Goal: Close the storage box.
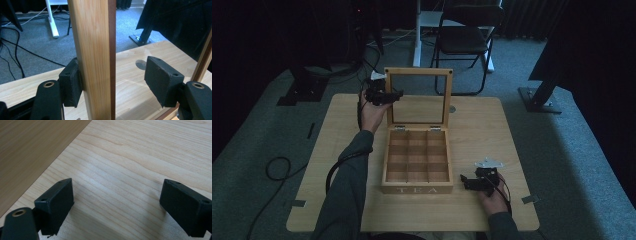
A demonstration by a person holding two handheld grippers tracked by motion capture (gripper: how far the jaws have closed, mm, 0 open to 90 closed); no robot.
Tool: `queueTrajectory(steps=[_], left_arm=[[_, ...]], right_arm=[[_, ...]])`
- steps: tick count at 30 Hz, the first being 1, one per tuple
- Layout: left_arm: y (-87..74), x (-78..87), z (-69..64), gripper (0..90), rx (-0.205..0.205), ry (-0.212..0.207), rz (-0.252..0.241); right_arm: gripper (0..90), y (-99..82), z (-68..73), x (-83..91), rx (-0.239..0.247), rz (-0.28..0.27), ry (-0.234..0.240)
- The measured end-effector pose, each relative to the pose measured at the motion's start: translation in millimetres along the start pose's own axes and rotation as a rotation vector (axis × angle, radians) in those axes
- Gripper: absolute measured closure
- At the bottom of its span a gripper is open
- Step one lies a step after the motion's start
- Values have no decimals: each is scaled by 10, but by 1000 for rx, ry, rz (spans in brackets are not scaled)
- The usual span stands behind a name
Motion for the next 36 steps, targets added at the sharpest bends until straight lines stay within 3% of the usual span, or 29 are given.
queueTrajectory(steps=[5,12,18,25,36], left_arm=[[-14,1,-20,335,26,-5,-8],[-45,162,-64,357,73,-49,-47],[-92,353,-158,358,50,-84,-52],[-200,544,-280,337,28,-96,-86],[-336,747,-400,311,17,-108,-90]], right_arm=[[115,0,0,0,0,0,0],[115,-1,-1,0,1,1,0],[114,0,0,1,0,1,0],[115,0,6,0,-2,1,-1],[115,2,20,-3,3,-1,3]])
Point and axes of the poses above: each handheld gripper's, and its own axes: x roughly backward along the jaws, y roughly out of its top, z roughly to its left, the point moved 6 cm from there along -x, roughly forward along the jaws, and after that the axes turned 2 degrees about -z, right-handed, at the moved point
